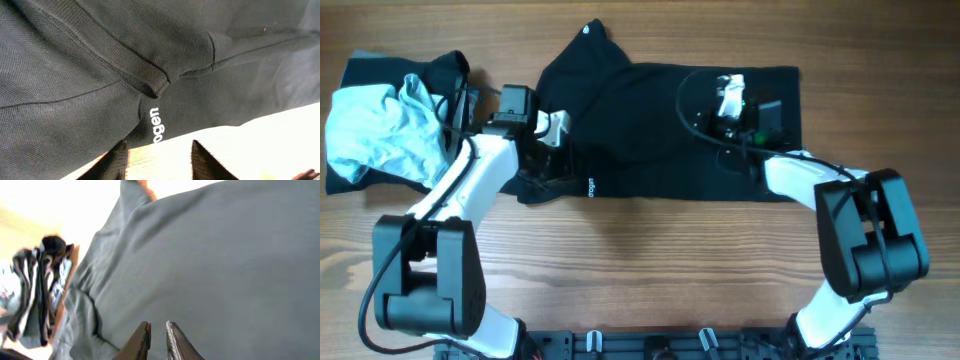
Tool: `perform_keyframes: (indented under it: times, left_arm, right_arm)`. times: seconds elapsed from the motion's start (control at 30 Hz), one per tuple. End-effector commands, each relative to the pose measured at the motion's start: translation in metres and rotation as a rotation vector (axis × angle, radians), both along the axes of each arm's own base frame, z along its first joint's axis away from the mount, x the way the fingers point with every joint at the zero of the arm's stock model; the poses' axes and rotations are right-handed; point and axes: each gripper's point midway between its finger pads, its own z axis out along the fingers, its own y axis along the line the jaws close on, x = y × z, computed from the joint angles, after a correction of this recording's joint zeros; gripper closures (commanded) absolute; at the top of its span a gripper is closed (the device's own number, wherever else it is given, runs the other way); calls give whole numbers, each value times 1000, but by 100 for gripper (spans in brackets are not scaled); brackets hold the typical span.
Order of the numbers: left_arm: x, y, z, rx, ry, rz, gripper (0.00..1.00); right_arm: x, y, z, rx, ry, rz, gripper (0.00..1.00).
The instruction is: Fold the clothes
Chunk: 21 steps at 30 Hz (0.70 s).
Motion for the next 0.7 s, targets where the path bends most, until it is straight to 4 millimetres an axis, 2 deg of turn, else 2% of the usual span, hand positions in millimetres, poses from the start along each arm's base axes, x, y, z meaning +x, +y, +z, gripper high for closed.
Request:
perform_keyframes:
  times: [0.0, 0.03, 0.07, 0.13, 0.2, 0.23, 0.3, 0.33, 0.37, 0.47, 0.53, 0.6, 0.63, 0.67]
  left_arm:
    - [2, 1, -9, 45, 5, -18, 80]
    - [1, 1, -17, 50, 28, -19, 93]
    - [0, 2, -26, 58, 50, -18, 96]
    - [4, 1, -42, 59, 64, -18, 96]
    - [21, -1, -50, 50, 14, -5, 93]
    - [40, -3, -46, 31, -45, 45, 94]
    - [74, -9, -26, -49, -150, 132, 95]
    - [97, -16, -3, -142, -219, 170, 95]
    - [112, -17, 15, -189, -270, 184, 89]
    - [133, -4, 48, -194, -347, 204, 74]
    - [127, 9, 52, -182, -305, 231, 64]
    - [98, 20, 42, -149, -179, 239, 58]
    - [77, 23, 34, -122, -106, 204, 53]
    - [61, 26, 28, -100, -52, 175, 48]
  right_arm:
    - [-8, -10, 14, 28, 30, 32, 85]
    - [-15, -12, 14, -11, 25, 58, 86]
    - [-20, -13, 18, -35, 21, 75, 86]
    - [-26, -18, 29, -76, 13, 70, 86]
    - [-31, -24, 38, -100, 15, 49, 86]
    - [-34, -26, 44, -125, -1, 58, 86]
    - [-38, -33, 44, -168, 8, 39, 86]
    - [-41, -37, 42, -188, 25, 25, 86]
    - [-44, -38, 39, -206, 34, 32, 86]
    - [-55, -54, 18, -289, 129, -13, 86]
    - [-66, -73, 3, -366, 213, -70, 85]
    - [-80, -103, -12, -410, 324, -134, 77]
    - [-88, -120, -17, -408, 384, -169, 69]
    - [-97, -136, -22, -401, 442, -200, 55]
